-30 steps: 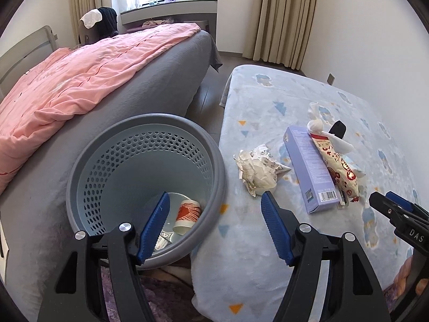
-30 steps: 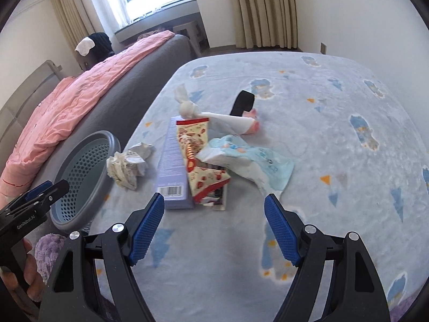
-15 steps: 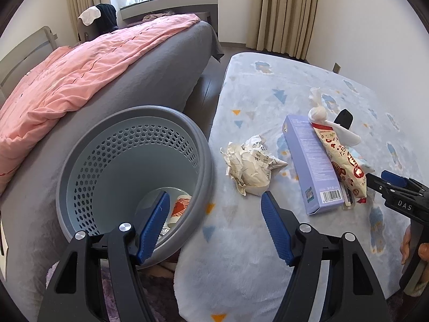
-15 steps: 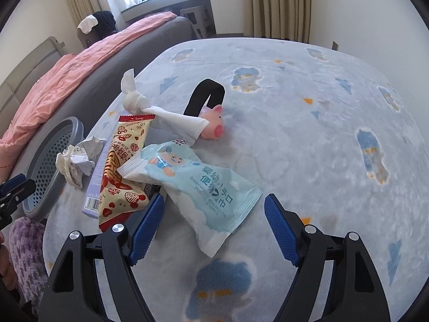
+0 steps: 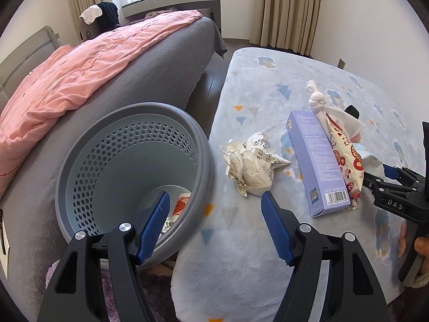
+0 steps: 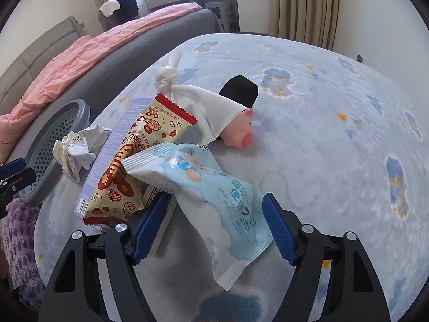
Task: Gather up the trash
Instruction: 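Grasp the light blue wipes packet with the right tool while the left tool approaches crumpled paper, then close the left tool on the crumpled paper while the right tool holds the packet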
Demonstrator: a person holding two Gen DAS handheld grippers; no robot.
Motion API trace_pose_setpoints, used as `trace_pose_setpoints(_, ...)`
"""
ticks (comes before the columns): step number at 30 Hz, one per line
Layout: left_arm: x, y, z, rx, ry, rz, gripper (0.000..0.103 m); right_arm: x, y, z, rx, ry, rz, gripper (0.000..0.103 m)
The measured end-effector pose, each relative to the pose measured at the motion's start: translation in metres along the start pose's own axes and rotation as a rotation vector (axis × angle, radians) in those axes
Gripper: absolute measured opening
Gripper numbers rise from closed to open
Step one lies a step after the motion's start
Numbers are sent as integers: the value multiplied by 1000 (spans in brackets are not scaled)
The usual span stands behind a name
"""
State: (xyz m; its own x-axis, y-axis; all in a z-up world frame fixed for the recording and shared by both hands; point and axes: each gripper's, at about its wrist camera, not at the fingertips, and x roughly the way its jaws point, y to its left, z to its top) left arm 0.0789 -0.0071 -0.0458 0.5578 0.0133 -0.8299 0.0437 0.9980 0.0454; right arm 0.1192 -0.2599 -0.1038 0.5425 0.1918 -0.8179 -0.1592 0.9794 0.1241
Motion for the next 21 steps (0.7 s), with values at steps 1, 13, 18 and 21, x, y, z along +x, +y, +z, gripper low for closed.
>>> trace_pose_setpoints(1, 0, 0, 0, -3, -1, -2, 68, 0, 0, 0, -2, -2, -3, 63)
trace_pose_setpoints(13, -6, 1, -4, -7, -11, -21, 68, -12, 0, -3, 40, -26, 12, 44)
trace_pose_setpoints(18, -9, 4, -5, -13, -18, -31, 68, -19, -2, -10, 95, -38, 14, 42)
trace_pose_setpoints(21, -11, 5, -6, -11, -23, -36, 68, -27, -3, -15, 128, -53, 14, 40)
